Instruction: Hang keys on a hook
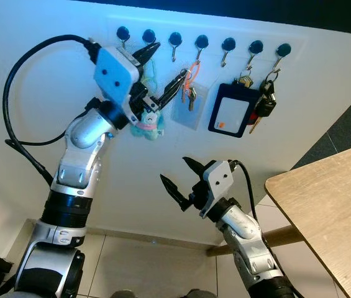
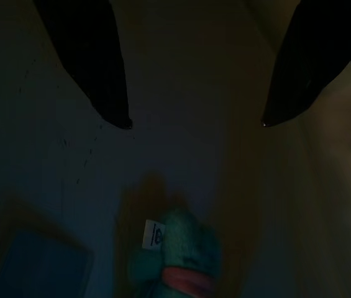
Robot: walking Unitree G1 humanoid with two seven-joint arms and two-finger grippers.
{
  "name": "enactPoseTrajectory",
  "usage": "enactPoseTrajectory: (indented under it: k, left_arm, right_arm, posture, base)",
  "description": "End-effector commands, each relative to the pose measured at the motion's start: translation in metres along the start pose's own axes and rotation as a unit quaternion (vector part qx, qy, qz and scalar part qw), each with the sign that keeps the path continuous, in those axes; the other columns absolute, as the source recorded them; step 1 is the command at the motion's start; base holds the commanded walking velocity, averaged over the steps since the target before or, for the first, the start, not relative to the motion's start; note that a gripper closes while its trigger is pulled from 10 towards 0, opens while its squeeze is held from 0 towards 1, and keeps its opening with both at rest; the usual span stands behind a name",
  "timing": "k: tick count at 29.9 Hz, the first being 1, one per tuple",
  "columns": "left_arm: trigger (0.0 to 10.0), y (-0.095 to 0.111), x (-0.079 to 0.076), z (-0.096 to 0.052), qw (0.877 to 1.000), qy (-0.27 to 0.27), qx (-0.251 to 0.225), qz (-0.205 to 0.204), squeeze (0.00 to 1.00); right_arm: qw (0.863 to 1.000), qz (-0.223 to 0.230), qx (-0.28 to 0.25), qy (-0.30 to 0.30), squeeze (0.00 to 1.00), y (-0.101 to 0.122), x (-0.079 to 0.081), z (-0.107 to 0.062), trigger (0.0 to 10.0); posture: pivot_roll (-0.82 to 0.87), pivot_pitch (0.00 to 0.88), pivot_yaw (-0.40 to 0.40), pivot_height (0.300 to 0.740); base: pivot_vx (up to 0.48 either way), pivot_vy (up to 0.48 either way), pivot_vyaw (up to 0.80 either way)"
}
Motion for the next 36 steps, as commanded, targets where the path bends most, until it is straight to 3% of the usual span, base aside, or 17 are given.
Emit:
enactPoseTrajectory:
  k: [1, 17, 36]
  left_arm:
    - [10.0, 0.003, -0.003, -0.001, 1.000, -0.005, -0.007, -0.010, 0.00]
    - [10.0, 0.004, -0.020, -0.010, 0.998, -0.059, 0.000, -0.032, 0.00]
    - [10.0, 0.000, -0.056, -0.034, 0.984, -0.164, 0.045, -0.060, 0.00]
  right_arm:
    - [1.000, 0.000, -0.004, 0.000, 0.00, 0.002, -0.001, 0.000, 10.0]
    - [1.000, -0.001, -0.004, -0.001, 0.00, 0.002, -0.002, 0.000, 10.0]
    - [1.000, -0.001, 0.001, 0.005, 0.00, -0.001, 0.000, -0.001, 10.0]
  posture:
    - [0.08, 0.067, -0.062, 0.740]
    - [0.08, 0.066, -0.062, 0.740]
    - [0.09, 0.056, -0.069, 0.740]
  base:
    - [0.000, 0.000, 0.00]
    - [0.000, 0.000, 0.00]
    - [0.000, 0.000, 0.00]
Point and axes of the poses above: a point about 5 cm out from each wrist's last joint towards the gripper, its own z axis pointing out of the wrist towards the gripper, its own y axis along the axis of the wrist's last joint, x = y × z, the point moved 6 cm from there along z, pointing out of the wrist towards the gripper, and after that the axes turned 2 degrees about z, right-handed, at the moved point
